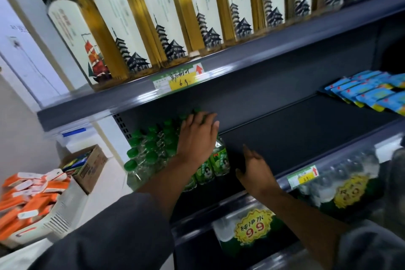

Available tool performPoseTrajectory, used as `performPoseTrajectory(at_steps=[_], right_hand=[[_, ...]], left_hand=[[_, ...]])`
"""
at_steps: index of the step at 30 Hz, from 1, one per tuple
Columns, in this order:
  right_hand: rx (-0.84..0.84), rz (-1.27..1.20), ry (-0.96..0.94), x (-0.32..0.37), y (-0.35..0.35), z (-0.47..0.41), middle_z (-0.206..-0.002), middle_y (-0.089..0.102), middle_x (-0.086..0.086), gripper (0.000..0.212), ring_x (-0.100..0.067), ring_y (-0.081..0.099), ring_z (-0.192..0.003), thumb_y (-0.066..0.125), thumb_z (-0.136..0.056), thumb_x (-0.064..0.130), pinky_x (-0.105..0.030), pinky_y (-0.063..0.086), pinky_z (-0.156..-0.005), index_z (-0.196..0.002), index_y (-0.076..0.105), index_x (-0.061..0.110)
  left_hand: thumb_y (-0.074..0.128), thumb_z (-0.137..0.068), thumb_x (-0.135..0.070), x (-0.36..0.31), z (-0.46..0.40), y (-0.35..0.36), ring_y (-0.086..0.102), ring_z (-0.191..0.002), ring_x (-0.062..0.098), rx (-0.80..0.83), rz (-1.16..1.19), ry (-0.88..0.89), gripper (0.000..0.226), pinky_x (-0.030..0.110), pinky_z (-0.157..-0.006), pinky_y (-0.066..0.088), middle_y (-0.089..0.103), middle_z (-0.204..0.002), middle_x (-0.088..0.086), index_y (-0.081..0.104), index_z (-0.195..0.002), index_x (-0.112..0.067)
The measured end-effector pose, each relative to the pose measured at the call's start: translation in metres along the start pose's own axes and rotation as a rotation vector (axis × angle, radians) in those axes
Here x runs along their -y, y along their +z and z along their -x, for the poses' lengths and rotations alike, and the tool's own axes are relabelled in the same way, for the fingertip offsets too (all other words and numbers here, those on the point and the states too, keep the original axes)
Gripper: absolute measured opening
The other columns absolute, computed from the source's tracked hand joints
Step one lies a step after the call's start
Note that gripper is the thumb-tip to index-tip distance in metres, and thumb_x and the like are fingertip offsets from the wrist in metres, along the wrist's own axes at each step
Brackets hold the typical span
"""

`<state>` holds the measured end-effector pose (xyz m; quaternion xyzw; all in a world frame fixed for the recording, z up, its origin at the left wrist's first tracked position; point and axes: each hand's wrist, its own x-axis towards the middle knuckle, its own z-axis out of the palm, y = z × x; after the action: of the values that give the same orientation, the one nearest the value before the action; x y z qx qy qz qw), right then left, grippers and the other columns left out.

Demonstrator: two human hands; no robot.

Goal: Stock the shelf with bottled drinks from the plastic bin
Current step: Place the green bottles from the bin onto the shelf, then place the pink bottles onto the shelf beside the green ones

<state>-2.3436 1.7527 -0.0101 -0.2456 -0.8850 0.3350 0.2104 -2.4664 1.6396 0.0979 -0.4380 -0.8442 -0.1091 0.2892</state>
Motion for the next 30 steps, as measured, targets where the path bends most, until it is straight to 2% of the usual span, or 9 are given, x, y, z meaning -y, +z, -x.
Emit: performPoseTrajectory(at_steps=[3,5,9,12,18,21,22,26,30], right_hand=[[-0.085,0.000,0.021,-0.008,-0.035,0.016,-0.125,0.058,-0.018,0.040,-0.039,0.058,-0.113,0.063,-0.091,0.013,-0.039,0.048,-0.088,-0.129,0.053,0.004],[-0.153,-0.007,0.050,-0.020,-0.058,0.028,-0.117,0.060,-0.017,0.031,-0.040,0.060,-0.105,0.063,-0.088,0.009,-0.040,0.049,-0.083,-0.119,0.058,0.005],[-0.258,0.047,0.046,-0.047,-0.101,0.057,-0.118,0.060,-0.017,0.038,-0.040,0.057,-0.109,0.064,-0.085,0.011,-0.045,0.050,-0.090,-0.122,0.059,0.007],[-0.272,0.100,0.147,-0.082,-0.146,0.093,-0.131,0.057,-0.018,0.048,-0.040,0.056,-0.119,0.062,-0.090,0.015,-0.044,0.048,-0.098,-0.136,0.054,0.007],[-0.363,0.137,0.582,-0.191,-0.271,0.213,-0.134,0.063,-0.018,0.048,-0.034,0.060,-0.120,0.060,-0.089,0.006,-0.033,0.043,-0.099,-0.137,0.058,0.007],[-0.371,0.157,0.706,-0.221,-0.298,0.252,-0.132,0.064,-0.017,0.053,-0.031,0.069,-0.100,0.058,-0.091,0.009,-0.032,0.051,-0.087,-0.143,0.053,0.010],[-0.369,0.166,0.725,-0.231,-0.302,0.259,-0.129,0.066,-0.017,0.052,-0.032,0.070,-0.099,0.058,-0.091,0.011,-0.033,0.052,-0.087,-0.143,0.053,0.011],[-0.365,0.169,0.799,-0.256,-0.303,0.267,-0.134,0.064,-0.017,0.050,-0.035,0.063,-0.117,0.059,-0.091,0.013,-0.034,0.048,-0.099,-0.141,0.055,0.010],[-0.306,0.170,0.881,-0.287,-0.286,0.260,-0.134,0.063,-0.016,0.048,-0.034,0.062,-0.119,0.058,-0.092,0.014,-0.035,0.050,-0.099,-0.140,0.055,0.012]], left_hand=[[0.034,-0.104,-0.038,-0.022,0.019,0.002,0.050,-0.120,0.028,-0.012,0.027,0.026,0.042,0.044,-0.095,0.043,0.055,-0.136,0.002,0.059,-0.134,-0.025],[0.032,-0.104,-0.038,-0.040,0.032,0.001,0.048,-0.125,0.027,-0.007,0.065,0.061,0.043,0.045,-0.098,0.041,0.053,-0.138,0.002,0.059,-0.134,-0.024],[0.046,-0.101,-0.031,-0.078,0.044,-0.006,0.052,-0.121,0.023,-0.073,0.181,0.226,0.032,0.041,-0.098,0.041,0.057,-0.130,0.000,0.064,-0.126,-0.022],[0.053,-0.097,-0.025,-0.118,0.040,-0.010,0.057,-0.108,0.023,-0.131,0.302,0.315,0.025,0.044,-0.092,0.046,0.060,-0.116,-0.001,0.068,-0.117,-0.021],[0.047,-0.098,-0.028,-0.272,0.047,0.010,0.057,-0.100,0.026,-0.056,0.581,0.439,0.026,0.044,-0.087,0.051,0.058,-0.106,0.002,0.067,-0.112,-0.018],[0.048,-0.097,-0.029,-0.347,0.070,0.023,0.059,-0.097,0.026,0.039,0.689,0.456,0.023,0.042,-0.083,0.052,0.058,-0.102,0.001,0.067,-0.107,-0.021],[0.048,-0.096,-0.030,-0.370,0.078,0.032,0.060,-0.098,0.026,0.093,0.725,0.450,0.022,0.041,-0.083,0.052,0.057,-0.101,0.000,0.066,-0.106,-0.023],[0.043,-0.090,-0.037,-0.440,0.110,0.067,0.060,-0.086,0.024,0.339,0.834,0.404,0.026,0.043,-0.077,0.053,0.052,-0.100,-0.001,0.062,-0.104,-0.025],[0.045,-0.084,-0.033,-0.473,0.130,0.098,0.059,-0.095,0.032,0.532,0.805,0.372,0.031,0.044,-0.082,0.051,0.056,-0.104,0.008,0.065,-0.102,-0.017]])
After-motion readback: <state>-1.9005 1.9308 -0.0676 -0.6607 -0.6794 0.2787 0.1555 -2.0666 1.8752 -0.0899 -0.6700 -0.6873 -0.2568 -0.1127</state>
